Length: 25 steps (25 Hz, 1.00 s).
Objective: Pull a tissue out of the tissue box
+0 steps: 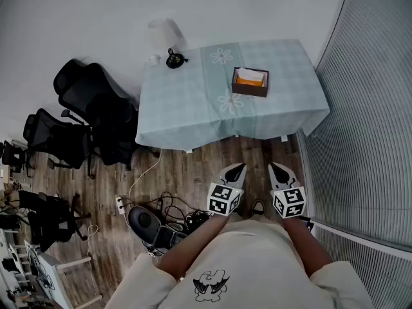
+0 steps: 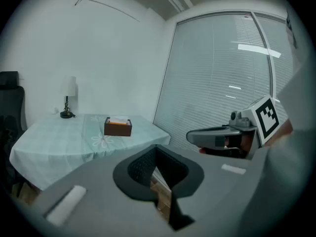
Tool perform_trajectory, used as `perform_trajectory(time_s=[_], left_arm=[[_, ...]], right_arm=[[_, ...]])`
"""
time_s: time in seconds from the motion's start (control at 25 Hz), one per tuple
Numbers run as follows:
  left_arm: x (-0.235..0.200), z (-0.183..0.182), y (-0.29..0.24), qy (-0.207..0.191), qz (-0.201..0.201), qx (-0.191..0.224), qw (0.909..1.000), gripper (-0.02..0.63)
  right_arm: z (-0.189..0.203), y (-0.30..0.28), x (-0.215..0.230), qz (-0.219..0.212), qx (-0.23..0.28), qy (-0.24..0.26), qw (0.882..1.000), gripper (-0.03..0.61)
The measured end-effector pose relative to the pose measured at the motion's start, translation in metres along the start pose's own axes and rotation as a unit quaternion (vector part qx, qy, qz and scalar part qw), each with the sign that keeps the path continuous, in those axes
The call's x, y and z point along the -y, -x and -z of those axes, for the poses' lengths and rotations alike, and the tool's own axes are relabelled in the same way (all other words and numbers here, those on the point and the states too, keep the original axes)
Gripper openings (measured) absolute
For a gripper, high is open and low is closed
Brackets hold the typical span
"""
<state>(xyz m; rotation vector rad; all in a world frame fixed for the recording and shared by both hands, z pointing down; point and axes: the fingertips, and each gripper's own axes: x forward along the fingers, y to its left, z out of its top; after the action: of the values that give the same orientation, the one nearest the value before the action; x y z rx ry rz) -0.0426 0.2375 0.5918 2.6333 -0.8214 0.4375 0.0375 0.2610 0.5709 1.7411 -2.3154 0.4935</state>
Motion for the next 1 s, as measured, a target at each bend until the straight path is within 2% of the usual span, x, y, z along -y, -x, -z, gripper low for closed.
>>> perform_trajectory(time_s=[0.76,1.0], left_arm=[[-0.006,-0.001,0.002,-0.002,-0.005,-0.004,1.0,0.006],[-0.013,-0.002,0.002,0.0,-0.003,-0.004,1.0,0.006]], right_arm=[[-0.005,-0.004,-0.003,0.001,0.002,0.008,1.0,0.012],[-0.009,-0.01,-0.013,-0.024,0.018,-0.007,1.0,0.014]])
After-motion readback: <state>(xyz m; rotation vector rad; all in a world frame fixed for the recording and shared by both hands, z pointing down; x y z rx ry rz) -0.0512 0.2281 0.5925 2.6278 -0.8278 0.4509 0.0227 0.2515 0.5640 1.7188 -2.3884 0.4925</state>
